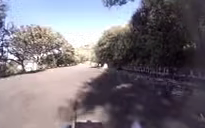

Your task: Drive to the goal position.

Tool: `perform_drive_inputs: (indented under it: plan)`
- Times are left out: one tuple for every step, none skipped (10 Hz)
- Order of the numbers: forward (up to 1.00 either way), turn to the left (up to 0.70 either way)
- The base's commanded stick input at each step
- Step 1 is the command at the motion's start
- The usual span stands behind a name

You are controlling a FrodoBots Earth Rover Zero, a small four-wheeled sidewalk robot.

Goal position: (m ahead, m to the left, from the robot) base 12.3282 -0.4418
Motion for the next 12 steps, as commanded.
perform_drive_inputs:
  plan:
    - [0.50,0.00]
    - [0.50,0.00]
    - [0.50,0.00]
    - [0.50,0.00]
    - [0.50,0.00]
    - [0.50,0.00]
    - [0.50,0.00]
    - [0.50,0.00]
    - [0.50,0.00]
    - [0.50,0.00]
    - [0.50,0.00]
    - [0.50,0.00]
